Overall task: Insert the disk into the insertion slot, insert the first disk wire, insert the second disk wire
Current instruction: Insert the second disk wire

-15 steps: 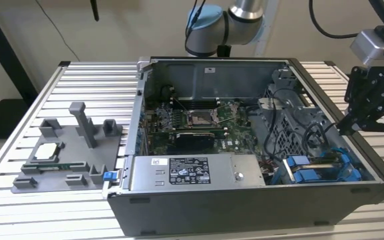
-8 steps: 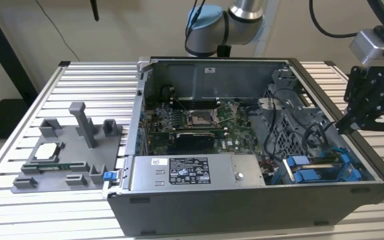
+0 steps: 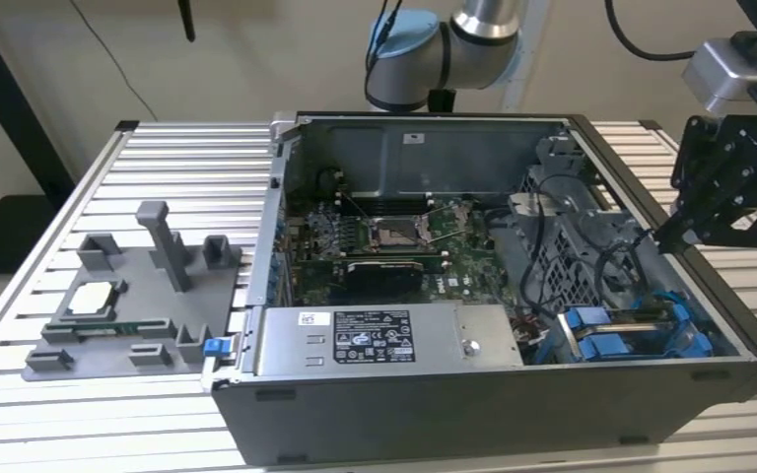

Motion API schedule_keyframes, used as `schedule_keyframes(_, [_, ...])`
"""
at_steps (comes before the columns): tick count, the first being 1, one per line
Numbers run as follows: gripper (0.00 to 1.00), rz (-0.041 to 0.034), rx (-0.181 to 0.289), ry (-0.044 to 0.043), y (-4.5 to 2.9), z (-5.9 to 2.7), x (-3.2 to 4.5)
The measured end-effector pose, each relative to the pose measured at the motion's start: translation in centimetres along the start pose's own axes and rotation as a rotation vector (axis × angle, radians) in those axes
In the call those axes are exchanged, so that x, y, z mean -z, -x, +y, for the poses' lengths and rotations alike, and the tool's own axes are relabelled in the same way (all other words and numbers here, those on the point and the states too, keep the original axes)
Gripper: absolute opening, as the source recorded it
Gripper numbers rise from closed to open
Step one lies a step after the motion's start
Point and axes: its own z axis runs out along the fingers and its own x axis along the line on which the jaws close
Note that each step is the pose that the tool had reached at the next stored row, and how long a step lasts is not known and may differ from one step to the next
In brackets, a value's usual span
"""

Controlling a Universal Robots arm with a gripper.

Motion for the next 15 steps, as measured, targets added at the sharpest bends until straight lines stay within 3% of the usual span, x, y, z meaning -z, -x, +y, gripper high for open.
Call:
schedule_keyframes(3, [0.00,-0.0053,-0.001,0.0032,-0.04,0.58,0.05])
schedule_keyframes(6, [0.00,-0.0060,-0.001,0.0060,-0.11,1.36,0.04])
schedule_keyframes(11, [0.00,-0.0058,-0.002,0.0086,-0.32,3.33,-0.04])
schedule_keyframes(15, [0.00,-0.0039,-0.004,0.0214,-0.91,4.09,-0.20])
